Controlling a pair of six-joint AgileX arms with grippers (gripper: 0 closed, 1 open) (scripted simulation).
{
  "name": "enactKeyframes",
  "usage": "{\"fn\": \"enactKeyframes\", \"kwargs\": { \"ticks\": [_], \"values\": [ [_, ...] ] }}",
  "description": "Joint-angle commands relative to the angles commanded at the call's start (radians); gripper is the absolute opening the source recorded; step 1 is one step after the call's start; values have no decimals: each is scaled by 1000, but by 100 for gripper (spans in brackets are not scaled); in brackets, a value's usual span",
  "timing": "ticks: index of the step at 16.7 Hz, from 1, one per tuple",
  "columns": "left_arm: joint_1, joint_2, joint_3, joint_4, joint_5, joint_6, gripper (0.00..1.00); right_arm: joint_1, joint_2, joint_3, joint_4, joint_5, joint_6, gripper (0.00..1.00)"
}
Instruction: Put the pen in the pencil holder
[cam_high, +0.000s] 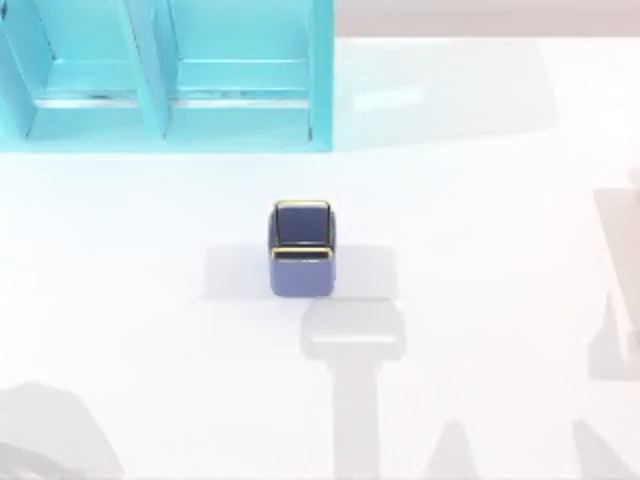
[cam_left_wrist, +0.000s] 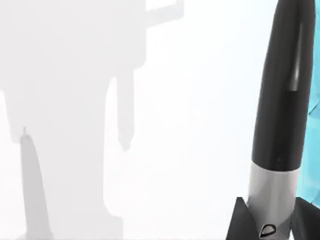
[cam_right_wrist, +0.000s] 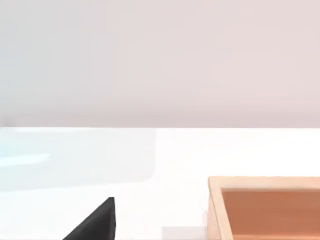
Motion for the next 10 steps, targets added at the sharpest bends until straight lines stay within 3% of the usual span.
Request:
{"fn": "enactKeyframes", "kwargs": {
  "ticks": [5, 7, 10],
  "values": [
    [-58, 21, 9, 62, -58, 27, 0, 0, 0, 0, 0, 0, 0, 100],
    [-140, 50, 21, 153, -140, 68, 0, 0, 0, 0, 0, 0, 0, 100],
    [-322, 122, 37, 360, -324, 157, 0, 0, 0, 0, 0, 0, 0, 100]
  ]
}}
